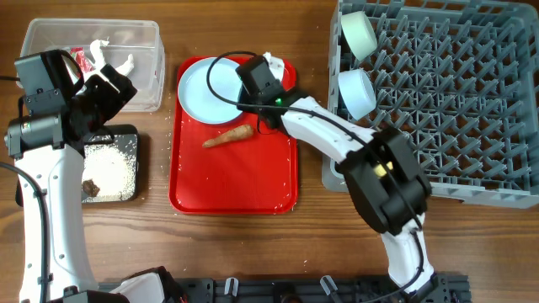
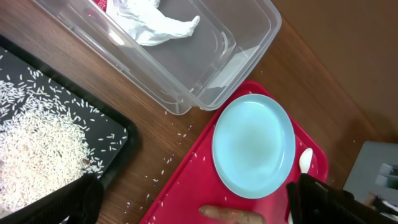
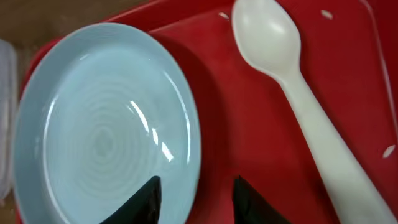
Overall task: Sort waste into correct bins and load items into the dishwasher rack
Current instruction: 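Grasp the light-blue plate with right gripper and stand it in the rack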
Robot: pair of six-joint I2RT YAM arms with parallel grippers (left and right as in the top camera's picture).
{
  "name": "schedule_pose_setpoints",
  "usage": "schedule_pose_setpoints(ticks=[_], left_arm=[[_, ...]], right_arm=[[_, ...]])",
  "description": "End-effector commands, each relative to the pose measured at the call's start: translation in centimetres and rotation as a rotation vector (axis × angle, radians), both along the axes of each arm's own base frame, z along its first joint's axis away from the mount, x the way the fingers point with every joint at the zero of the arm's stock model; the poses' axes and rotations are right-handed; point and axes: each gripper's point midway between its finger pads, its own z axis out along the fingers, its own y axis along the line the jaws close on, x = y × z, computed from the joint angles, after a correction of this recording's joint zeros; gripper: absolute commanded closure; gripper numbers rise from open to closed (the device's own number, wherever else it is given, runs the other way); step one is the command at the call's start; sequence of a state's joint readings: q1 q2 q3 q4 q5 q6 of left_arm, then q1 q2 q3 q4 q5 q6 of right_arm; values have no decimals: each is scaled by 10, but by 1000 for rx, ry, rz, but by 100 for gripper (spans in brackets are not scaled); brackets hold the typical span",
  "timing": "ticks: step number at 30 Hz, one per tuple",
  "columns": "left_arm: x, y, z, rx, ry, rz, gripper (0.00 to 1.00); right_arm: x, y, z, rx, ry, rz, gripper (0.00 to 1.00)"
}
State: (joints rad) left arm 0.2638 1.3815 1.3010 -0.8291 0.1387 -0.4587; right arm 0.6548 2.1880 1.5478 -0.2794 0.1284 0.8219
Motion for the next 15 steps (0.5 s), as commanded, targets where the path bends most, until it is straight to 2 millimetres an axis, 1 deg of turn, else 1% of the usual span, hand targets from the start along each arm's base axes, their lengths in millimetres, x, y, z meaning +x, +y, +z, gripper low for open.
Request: schedule_pose_setpoints(ticks=[1, 3, 5, 6, 8, 9, 11, 13, 14, 15], left_arm=[[0, 4, 6, 8, -16, 12, 0], [0, 4, 6, 8, -16, 12, 0], [0, 4, 6, 8, -16, 12, 0], [0, 4, 6, 8, -16, 12, 0], [0, 4, 6, 8, -16, 12, 0], [0, 4, 6, 8, -16, 12, 0], [0, 4, 6, 8, -16, 12, 0], [0, 4, 6, 8, -16, 12, 0], [0, 4, 6, 8, -16, 12, 0], [0, 4, 6, 8, -16, 12, 0]], right_arm=[[6, 2, -25, 20, 15, -44, 65], [6, 11, -35, 51, 21, -21, 69], [1, 15, -44, 67, 52, 2, 81], [-3, 15, -48, 65, 78, 7, 96], [-6, 12, -48, 50, 100, 4, 96], [-4, 11, -45, 46, 104, 0, 96], [9, 6, -25, 38, 60, 14, 96], [28, -5, 13, 8, -32, 37, 96], [44, -17, 61, -43, -155, 51, 96], [51, -70, 212, -162, -478, -37, 96]])
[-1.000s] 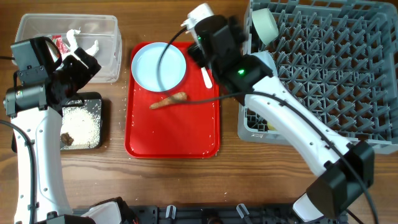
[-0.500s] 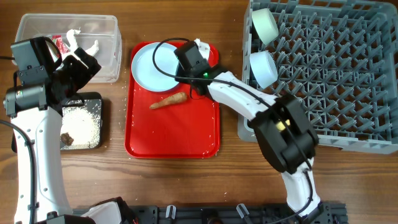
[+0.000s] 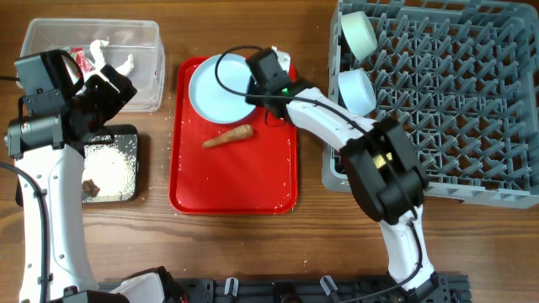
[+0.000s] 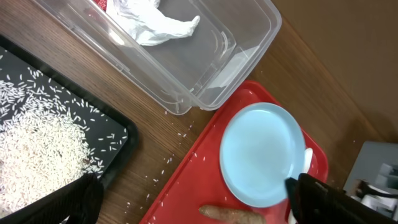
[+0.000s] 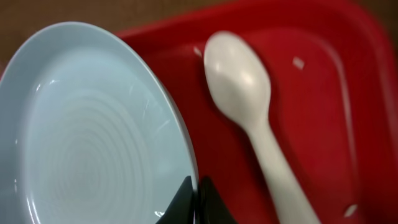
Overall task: Sort waste into correct bins and load items into the dishwasher rack
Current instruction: 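Grasp the light-blue plate with right gripper and stand it in the rack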
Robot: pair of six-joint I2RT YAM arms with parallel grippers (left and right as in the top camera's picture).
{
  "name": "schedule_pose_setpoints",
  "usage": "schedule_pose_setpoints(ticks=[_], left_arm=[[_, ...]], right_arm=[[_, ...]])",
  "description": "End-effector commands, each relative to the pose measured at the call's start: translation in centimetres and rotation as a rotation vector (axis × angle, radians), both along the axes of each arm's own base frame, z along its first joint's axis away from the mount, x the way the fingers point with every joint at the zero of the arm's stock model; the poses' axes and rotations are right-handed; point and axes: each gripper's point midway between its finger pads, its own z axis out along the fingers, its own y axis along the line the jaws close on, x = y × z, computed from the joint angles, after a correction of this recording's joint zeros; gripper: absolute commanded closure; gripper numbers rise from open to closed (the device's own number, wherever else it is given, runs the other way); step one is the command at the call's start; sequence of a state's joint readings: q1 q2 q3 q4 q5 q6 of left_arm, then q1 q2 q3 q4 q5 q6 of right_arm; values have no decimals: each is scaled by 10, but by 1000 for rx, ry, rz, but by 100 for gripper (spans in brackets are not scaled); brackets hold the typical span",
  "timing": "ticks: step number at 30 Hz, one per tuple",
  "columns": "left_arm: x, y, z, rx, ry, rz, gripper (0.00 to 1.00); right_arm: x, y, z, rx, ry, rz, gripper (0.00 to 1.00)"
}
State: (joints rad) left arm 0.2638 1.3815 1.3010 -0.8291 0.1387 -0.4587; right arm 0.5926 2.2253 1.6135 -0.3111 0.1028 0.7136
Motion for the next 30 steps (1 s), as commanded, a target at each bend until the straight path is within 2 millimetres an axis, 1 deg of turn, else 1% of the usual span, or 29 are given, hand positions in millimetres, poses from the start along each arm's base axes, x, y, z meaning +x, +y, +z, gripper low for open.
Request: schedule_pose_setpoints(ticks=[1, 2, 3, 4, 5, 6, 7, 8, 9, 10, 11, 12, 13, 14, 16, 17, 18, 21, 22, 23, 28, 29, 30], left_arm=[[0, 4, 6, 8, -16, 12, 0], [0, 4, 6, 8, -16, 12, 0], [0, 4, 6, 8, -16, 12, 0], [0, 4, 6, 8, -16, 12, 0], [0, 4, 6, 8, -16, 12, 0], [0, 4, 6, 8, -16, 12, 0], [0, 4, 6, 8, -16, 12, 0], [0, 4, 6, 8, -16, 12, 0], [0, 4, 6, 8, -16, 12, 0], [0, 4, 6, 8, -16, 12, 0], [0, 4, 6, 8, -16, 12, 0], [0, 4, 6, 8, -16, 12, 0], [0, 4, 6, 8, -16, 12, 0], [0, 4, 6, 8, -16, 12, 0], [0, 4, 6, 8, -16, 12, 0], [0, 4, 6, 8, -16, 12, 0], [0, 4, 6, 8, -16, 12, 0], [0, 4, 6, 8, -16, 12, 0], [0, 4, 6, 8, -16, 12, 0], [0, 4, 6, 8, -16, 12, 0], [0, 4, 6, 8, -16, 12, 0], [0, 4, 6, 8, -16, 12, 0], [0, 4, 6, 8, -16, 12, 0]], right_arm=[[17, -84, 260, -196, -564, -160, 96], [5, -115, 290, -283, -616, -263, 96], [-10, -148, 315, -395, -649, -367, 96], [-27, -178, 335, -496, -663, -455, 96], [-47, -212, 354, -602, -664, -565, 96], [-60, -235, 363, -669, -656, -637, 96], [-70, -254, 370, -735, -640, -687, 96], [-82, -281, 374, -828, -601, -738, 96], [-86, -296, 374, -888, -564, -748, 96], [-88, -313, 370, -952, -513, -741, 96], [-88, -324, 365, -1001, -469, -725, 96], [-85, -337, 355, -1056, -406, -683, 96], [-78, -349, 340, -1098, -339, -613, 96], [-71, -358, 325, -1122, -285, -550, 96], [-62, -373, 302, -1158, -201, -489, 96], [-53, -381, 282, -1174, -143, -449, 96], [-48, -381, 273, -1169, -126, -427, 96], [-30, -371, 237, -1143, -75, -319, 96], [-21, -365, 217, -1122, -49, -270, 96], [-17, -362, 205, -1111, -33, -243, 96], [-4, -354, 150, -1111, 66, -151, 95], [-2, -352, 140, -1102, 79, -134, 96], [-1, -350, 137, -1089, 80, -124, 96]])
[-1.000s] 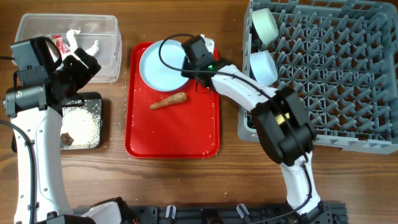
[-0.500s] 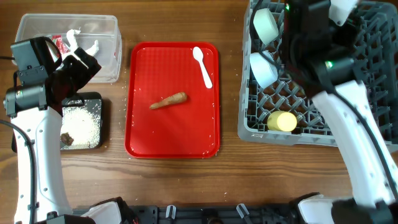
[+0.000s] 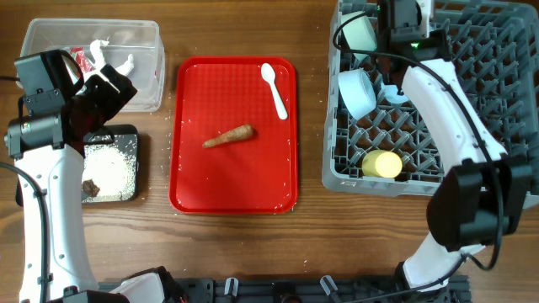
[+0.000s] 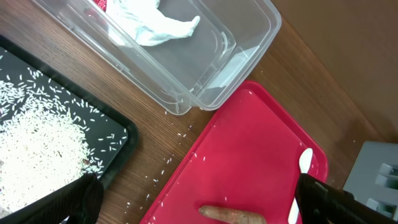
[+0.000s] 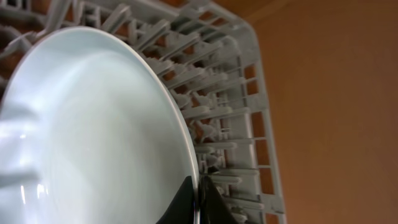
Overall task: Sort waste into correct bins and load items into the dishwasher rack
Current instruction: 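Grasp the light-blue plate with right gripper and stand it in the rack, then grasp the white spoon with right gripper and place it in the rack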
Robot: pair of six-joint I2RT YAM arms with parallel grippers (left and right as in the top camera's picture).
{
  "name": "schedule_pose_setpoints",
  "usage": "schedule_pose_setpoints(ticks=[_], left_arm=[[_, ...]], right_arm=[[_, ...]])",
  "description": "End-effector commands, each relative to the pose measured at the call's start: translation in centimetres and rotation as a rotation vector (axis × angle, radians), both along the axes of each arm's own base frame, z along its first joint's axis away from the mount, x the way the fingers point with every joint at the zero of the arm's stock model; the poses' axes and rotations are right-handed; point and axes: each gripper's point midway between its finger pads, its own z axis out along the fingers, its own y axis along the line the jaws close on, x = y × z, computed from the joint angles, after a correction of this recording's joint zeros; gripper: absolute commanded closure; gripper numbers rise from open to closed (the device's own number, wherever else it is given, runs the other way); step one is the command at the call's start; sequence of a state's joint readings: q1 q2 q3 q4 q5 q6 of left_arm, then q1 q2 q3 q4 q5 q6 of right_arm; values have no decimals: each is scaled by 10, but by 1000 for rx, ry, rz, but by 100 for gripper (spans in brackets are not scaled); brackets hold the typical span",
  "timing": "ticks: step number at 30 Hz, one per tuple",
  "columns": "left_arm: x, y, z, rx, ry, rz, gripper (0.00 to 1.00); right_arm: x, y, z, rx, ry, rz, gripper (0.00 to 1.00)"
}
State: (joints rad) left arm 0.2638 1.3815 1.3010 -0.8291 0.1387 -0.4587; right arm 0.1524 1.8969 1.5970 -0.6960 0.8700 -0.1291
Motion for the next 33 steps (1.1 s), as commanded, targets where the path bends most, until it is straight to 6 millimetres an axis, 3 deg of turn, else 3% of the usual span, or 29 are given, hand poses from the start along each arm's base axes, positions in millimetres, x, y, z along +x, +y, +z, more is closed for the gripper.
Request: schedule_pose_setpoints(ticks=[1, 2, 3, 4, 5, 8, 10, 13, 15, 18, 21, 26, 29, 31, 33], left_arm=[[0, 4, 6, 8, -16, 12, 0], [0, 4, 6, 8, -16, 12, 0], [0, 4, 6, 8, -16, 12, 0], [0, 4, 6, 8, -16, 12, 0], [0, 4, 6, 8, -16, 12, 0], [0, 4, 6, 8, -16, 12, 0], [0, 4, 6, 8, -16, 12, 0], [0, 4, 6, 8, -16, 12, 0], [0, 4, 6, 8, -16, 12, 0], [0, 4, 6, 8, -16, 12, 0], [0, 4, 6, 8, -16, 12, 0], [0, 4, 6, 8, -16, 12, 0], [0, 4, 6, 8, -16, 12, 0], [0, 4, 6, 8, -16, 12, 0], [0, 4, 6, 8, -16, 12, 0]], right_arm=[[7, 15, -24, 72, 43, 54, 96], [9, 19, -26, 100, 41, 70, 91], [11, 23, -27, 134, 20, 72, 58], [12, 25, -25, 178, -27, 46, 11], [12, 29, -21, 215, -51, 44, 0], [10, 69, -1, 476, -98, 166, 0], [3, 122, 32, 797, -166, 300, 0], [-23, 199, 85, 1219, -158, 564, 0], [-30, 224, 102, 1319, -143, 689, 0], [-27, 248, 102, 1291, -153, 750, 1], [-19, 277, 84, 1179, -170, 717, 8], [-11, 338, 29, 967, -162, 703, 24], [0, 354, -35, 939, -120, 604, 28], [11, 354, -83, 941, -71, 543, 33], [19, 349, -119, 944, -35, 516, 37]])
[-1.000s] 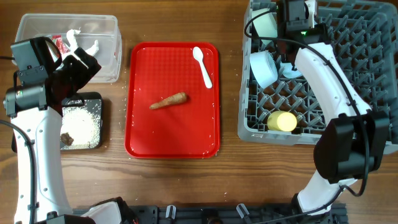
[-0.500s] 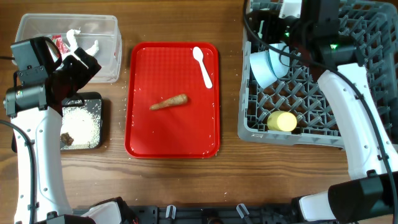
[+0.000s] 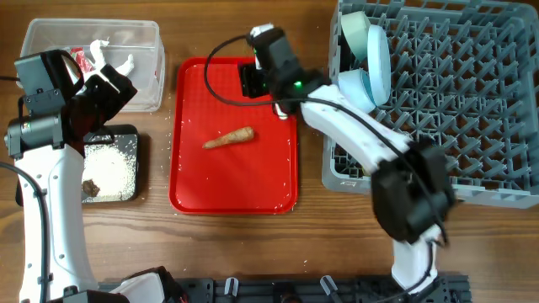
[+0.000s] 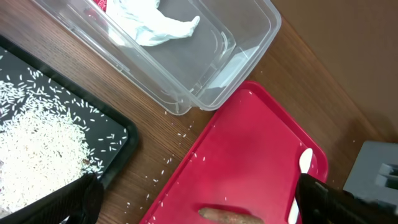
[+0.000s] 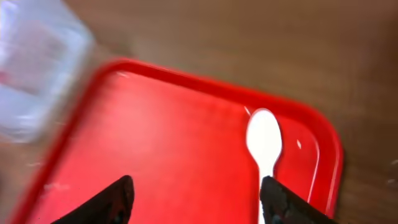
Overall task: Sort waste into correct bins and load items into the dishwasher rack
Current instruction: 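Grasp the white spoon with right gripper and place it in the rack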
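My right gripper (image 3: 253,82) hangs open and empty over the far end of the red tray (image 3: 236,181). In the right wrist view its fingers (image 5: 106,200) are spread wide, with the white spoon (image 5: 264,142) lying just ahead on the tray. A brown carrot-like scrap (image 3: 229,137) lies mid-tray. The pale blue plate (image 3: 378,52) stands on edge in the grey dishwasher rack (image 3: 472,109), beside a bowl (image 3: 357,87) and a cup (image 3: 352,23). My left gripper (image 3: 114,84) is open between the two bins.
A clear bin (image 4: 205,56) holding white tissue and a red wrapper sits at the far left. In front of it is a black tray (image 4: 118,134) with rice. Rice grains are scattered on the wood. My right arm crosses the rack's near-left corner.
My right gripper, then shut on the plate above the rack, is now open and empty over the tray's far end. The plate stands in the rack. The left arm has not moved.
The plate lay at the tray's far end with my right gripper open at its rim. Then the gripper was shut on the rim, and later held the plate over the rack. Now the plate stands in the rack and the gripper is back over the tray by the spoon.
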Robot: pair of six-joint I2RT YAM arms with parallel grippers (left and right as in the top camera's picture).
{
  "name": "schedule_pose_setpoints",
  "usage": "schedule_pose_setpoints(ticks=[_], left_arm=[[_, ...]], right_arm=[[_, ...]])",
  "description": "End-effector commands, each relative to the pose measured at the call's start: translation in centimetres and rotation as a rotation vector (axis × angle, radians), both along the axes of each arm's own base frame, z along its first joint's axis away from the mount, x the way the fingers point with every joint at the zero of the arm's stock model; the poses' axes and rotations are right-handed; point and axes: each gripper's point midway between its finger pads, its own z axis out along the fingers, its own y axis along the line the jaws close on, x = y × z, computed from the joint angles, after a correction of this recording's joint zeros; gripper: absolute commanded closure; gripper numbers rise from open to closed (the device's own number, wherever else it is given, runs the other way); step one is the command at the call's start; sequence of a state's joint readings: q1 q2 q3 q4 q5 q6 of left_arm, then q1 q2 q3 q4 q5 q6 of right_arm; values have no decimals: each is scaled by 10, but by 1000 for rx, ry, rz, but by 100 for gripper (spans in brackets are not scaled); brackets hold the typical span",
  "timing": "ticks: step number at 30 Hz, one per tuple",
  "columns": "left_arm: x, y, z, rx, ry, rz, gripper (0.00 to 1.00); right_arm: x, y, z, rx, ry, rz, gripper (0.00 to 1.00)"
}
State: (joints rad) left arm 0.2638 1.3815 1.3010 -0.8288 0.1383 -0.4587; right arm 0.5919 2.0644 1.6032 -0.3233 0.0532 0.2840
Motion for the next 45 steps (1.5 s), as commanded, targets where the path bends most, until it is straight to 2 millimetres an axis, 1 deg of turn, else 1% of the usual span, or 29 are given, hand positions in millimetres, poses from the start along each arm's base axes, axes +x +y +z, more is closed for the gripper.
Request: schedule_pose_setpoints(ticks=[1, 3, 5, 7, 8, 10, 11, 12, 14, 21, 22, 23, 25, 26, 28, 30, 32, 34, 35, 37, 39, 40, 41, 43, 45], left_arm=[[0, 4, 6, 8, -16, 12, 0], [0, 4, 6, 8, -16, 12, 0], [0, 4, 6, 8, -16, 12, 0], [0, 4, 6, 8, -16, 12, 0], [0, 4, 6, 8, -16, 12, 0], [0, 4, 6, 8, -16, 12, 0], [0, 4, 6, 8, -16, 12, 0], [0, 4, 6, 8, -16, 12, 0], [0, 4, 6, 8, -16, 12, 0], [0, 4, 6, 8, -16, 12, 0], [0, 4, 6, 8, -16, 12, 0], [0, 4, 6, 8, -16, 12, 0], [0, 4, 6, 8, -16, 12, 0], [0, 4, 6, 8, -16, 12, 0], [0, 4, 6, 8, -16, 12, 0], [0, 4, 6, 8, -16, 12, 0], [0, 4, 6, 8, -16, 12, 0], [0, 4, 6, 8, -16, 12, 0], [0, 4, 6, 8, -16, 12, 0], [0, 4, 6, 8, -16, 12, 0], [0, 4, 6, 8, -16, 12, 0], [0, 4, 6, 8, -16, 12, 0], [0, 4, 6, 8, -16, 12, 0], [0, 4, 6, 8, -16, 12, 0], [0, 4, 6, 8, -16, 12, 0]], right_arm=[[19, -20, -57, -28, 67, -81, 40], [23, -27, -79, -42, 92, -97, 44], [30, -41, -91, -50, 103, -141, 50], [37, -56, -103, -49, 118, -202, 59], [37, -63, -112, -55, 138, -218, 61], [34, -61, -122, -44, 169, -200, 64], [31, -55, -123, -23, 184, -178, 66], [27, -46, -124, 16, 209, -139, 68], [21, -36, -124, 43, 229, -104, 69], [15, -20, -121, 129, 270, -74, 68], [15, -19, -120, 133, 268, -72, 67], [16, -14, -117, 147, 259, -38, 64], [15, 3, -107, 171, 206, 104, 55], [14, 7, -104, 168, 186, 157, 54], [12, 2, -108, 121, 180, 174, 54], [14, -7, -114, 81, 187, 137, 55], [14, -11, -117, 62, 191, 117, 60], [11, -15, -124, 57, 223, 79, 72], [10, -15, -128, 63, 237, 66, 75], [5, -12, -133, 92, 273, 65, 79], [-2, -6, -134, 123, 314, 63, 84], [-6, -5, -136, 127, 333, 52, 88], [-13, 1, -137, 137, 359, 46, 96], [-18, 6, -135, 141, 390, 29, 96], [-24, 7, -132, 151, 448, -22, 96]])
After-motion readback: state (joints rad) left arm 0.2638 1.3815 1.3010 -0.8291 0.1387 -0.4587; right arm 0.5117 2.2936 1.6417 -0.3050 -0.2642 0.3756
